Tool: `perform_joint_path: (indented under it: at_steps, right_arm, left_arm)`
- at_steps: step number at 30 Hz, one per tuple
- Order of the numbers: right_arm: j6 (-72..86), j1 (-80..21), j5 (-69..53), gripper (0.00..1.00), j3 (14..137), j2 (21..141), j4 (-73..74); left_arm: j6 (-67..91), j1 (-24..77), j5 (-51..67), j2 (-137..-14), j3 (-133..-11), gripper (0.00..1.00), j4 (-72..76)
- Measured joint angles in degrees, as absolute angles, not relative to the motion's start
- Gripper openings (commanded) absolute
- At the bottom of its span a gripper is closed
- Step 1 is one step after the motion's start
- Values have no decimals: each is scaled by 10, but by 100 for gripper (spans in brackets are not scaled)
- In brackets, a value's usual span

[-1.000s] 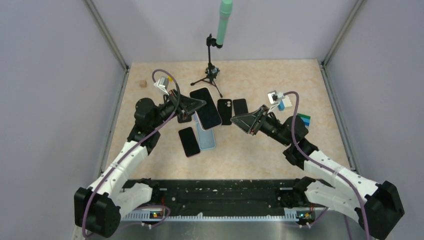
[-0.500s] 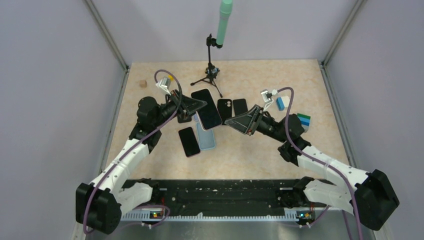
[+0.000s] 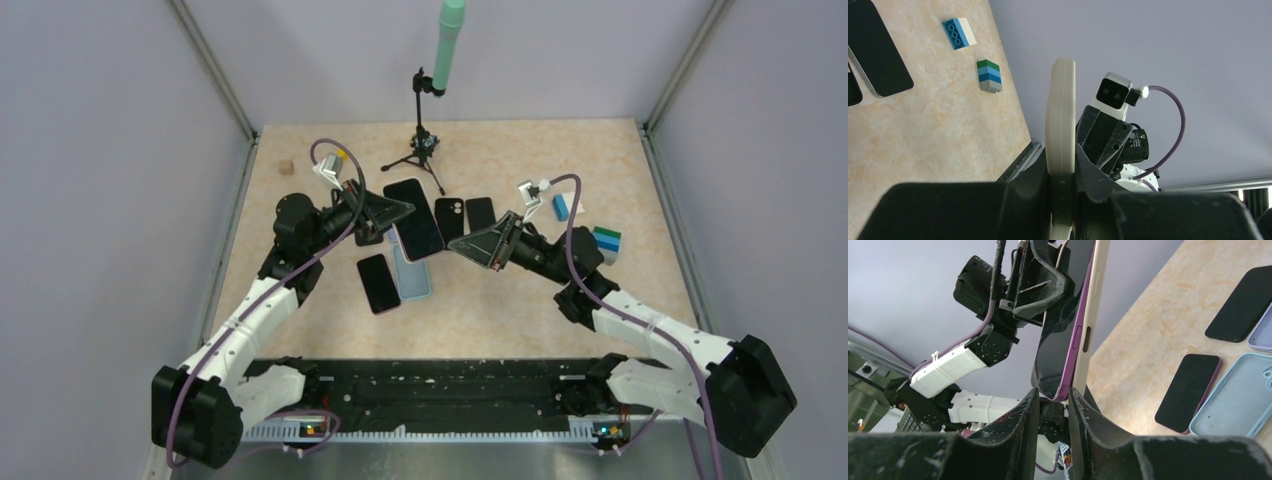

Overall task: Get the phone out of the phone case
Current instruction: Remove the phone case from the phone.

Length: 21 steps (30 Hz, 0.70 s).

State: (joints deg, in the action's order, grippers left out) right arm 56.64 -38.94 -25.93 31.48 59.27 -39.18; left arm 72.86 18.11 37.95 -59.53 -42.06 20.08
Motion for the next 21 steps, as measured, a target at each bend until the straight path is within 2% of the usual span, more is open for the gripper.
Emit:
perform_joint_path:
  at_steps: [21]
  right_arm:
    - [572, -400, -287, 25, 316, 621, -420]
  left_arm:
    - [718, 181, 388, -595, -421, 0, 207]
